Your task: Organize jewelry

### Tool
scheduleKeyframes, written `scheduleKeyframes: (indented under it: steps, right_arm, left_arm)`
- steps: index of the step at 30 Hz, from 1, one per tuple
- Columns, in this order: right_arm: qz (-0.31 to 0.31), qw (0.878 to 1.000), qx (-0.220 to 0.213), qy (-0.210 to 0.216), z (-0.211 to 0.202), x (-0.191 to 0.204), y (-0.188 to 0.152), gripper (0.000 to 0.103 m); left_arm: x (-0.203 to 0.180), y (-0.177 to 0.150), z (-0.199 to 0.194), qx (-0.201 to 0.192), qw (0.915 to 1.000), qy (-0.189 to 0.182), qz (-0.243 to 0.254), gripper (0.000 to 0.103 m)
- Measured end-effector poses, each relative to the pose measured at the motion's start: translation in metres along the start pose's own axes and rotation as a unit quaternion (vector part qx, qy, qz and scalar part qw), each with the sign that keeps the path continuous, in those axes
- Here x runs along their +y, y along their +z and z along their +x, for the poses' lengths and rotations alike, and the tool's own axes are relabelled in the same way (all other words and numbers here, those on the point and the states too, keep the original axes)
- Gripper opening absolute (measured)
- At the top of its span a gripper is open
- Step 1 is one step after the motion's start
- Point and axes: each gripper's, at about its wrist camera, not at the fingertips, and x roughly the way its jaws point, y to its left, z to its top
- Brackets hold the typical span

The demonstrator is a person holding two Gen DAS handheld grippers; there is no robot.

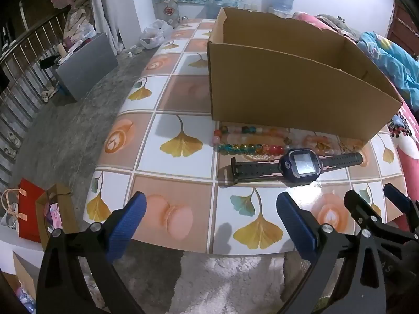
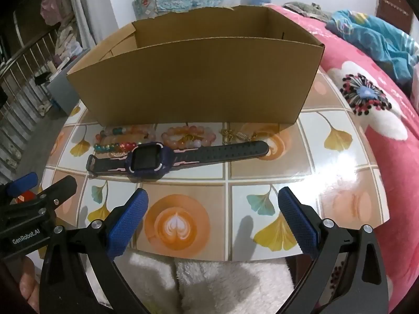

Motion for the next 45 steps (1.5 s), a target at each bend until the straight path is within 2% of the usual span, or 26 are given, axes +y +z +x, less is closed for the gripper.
scheduleKeyframes:
  steps: [45]
  right_arm:
    - [0.012, 1.000, -0.017, 0.001, -0.010, -0.008, 0.002, 0.095]
  left_arm:
    - [-0.007, -0.002, -0.011, -0.009, 0.9999, 0.007, 0.004, 0.097]
